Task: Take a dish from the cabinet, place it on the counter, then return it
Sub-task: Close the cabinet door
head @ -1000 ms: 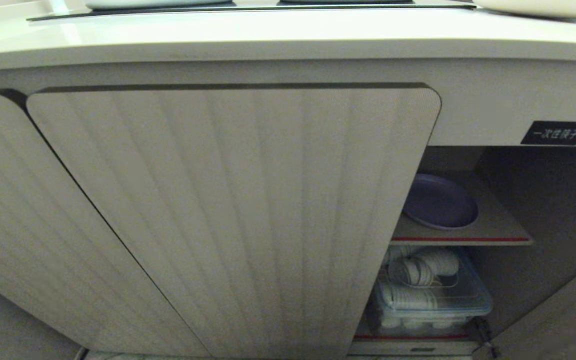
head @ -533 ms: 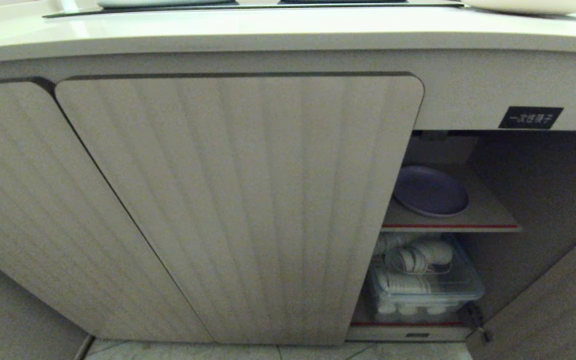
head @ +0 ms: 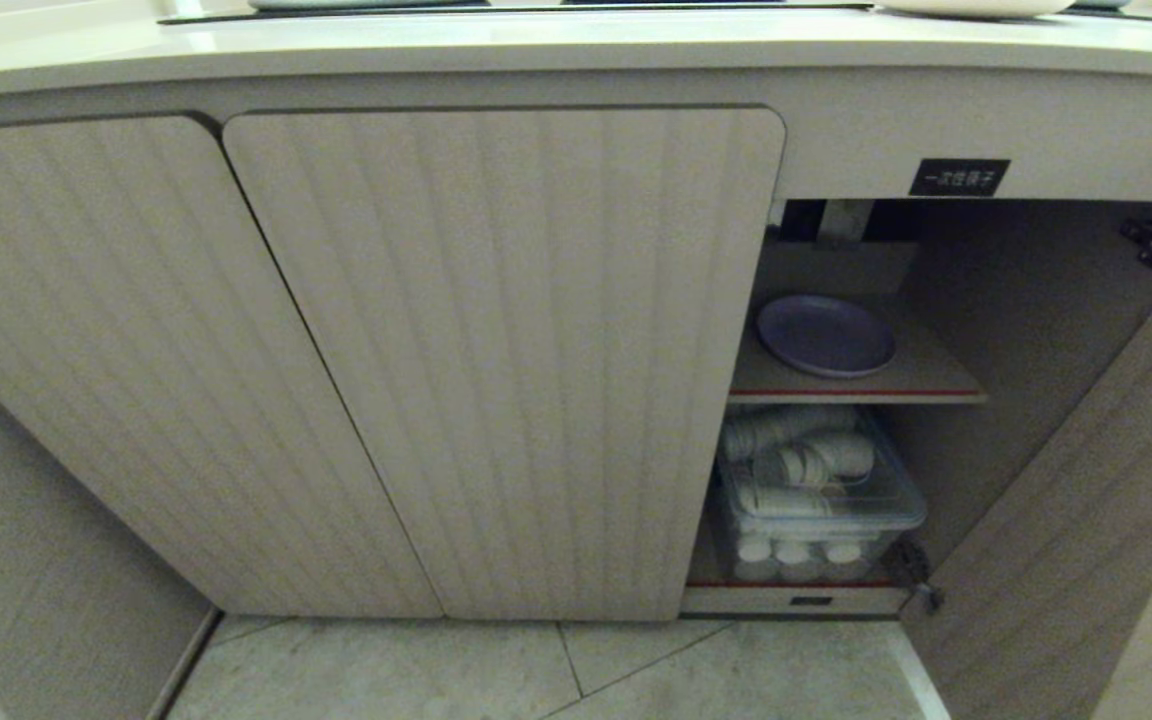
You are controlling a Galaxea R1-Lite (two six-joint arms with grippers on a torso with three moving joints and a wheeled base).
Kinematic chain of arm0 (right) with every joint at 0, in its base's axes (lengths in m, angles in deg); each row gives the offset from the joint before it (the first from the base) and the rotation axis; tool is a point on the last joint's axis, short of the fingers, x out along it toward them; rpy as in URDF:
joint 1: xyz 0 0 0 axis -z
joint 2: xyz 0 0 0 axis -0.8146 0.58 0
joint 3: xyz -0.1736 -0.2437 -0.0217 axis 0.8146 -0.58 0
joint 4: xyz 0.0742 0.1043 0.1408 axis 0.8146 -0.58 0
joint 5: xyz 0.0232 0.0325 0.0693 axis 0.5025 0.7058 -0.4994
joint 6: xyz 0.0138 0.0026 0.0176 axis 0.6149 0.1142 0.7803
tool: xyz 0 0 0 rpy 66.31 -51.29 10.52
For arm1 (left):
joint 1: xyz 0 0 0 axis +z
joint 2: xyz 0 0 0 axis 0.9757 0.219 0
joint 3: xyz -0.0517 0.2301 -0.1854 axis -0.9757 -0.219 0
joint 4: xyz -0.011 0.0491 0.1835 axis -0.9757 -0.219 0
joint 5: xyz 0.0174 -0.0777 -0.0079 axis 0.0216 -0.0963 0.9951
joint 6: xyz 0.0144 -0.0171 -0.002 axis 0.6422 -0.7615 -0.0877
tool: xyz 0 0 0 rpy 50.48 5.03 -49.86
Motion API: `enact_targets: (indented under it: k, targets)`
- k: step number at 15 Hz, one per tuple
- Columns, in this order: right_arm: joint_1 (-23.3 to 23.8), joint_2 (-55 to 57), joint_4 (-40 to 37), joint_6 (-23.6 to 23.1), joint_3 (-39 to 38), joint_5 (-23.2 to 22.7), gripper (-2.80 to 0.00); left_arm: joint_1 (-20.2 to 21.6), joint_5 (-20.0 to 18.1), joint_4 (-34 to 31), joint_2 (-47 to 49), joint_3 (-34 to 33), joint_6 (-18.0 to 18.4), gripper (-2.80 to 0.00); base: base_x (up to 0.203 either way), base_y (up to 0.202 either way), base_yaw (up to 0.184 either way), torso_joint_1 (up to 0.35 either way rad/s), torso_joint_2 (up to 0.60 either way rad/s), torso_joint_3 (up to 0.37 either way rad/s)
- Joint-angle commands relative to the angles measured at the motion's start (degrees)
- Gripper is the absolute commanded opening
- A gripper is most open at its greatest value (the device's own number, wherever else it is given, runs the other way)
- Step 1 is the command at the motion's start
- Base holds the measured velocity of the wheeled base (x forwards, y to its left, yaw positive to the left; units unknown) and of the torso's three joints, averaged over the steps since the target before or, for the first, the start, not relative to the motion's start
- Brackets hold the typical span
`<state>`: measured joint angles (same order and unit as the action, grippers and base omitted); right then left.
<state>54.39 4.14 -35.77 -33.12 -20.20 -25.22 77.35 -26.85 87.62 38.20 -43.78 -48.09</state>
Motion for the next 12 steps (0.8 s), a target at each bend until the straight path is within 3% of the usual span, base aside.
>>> enact_targets:
  k: [1,9,12]
  targets:
    - [0.0,0.1,0.0,0.0,0.0,0.0,-2.80,0.0,0.0,0.0,0.0,0.0,0.0,-2.80,-0.195,0.000,0.002,0.002,0.00,0.002]
    - [0.0,0.1,0.0,0.0,0.0,0.0,-2.80,0.0,0.0,0.1,0.0,0.0,-0.1,-2.80,-0.193,0.000,0.000,0.002,0.00,0.002]
    - [0.0,0.1,0.0,0.0,0.0,0.0,-2.80,0.0,0.1,0.0,0.0,0.0,0.0,-2.80,-0.066,0.000,-0.002,0.002,0.00,0.000]
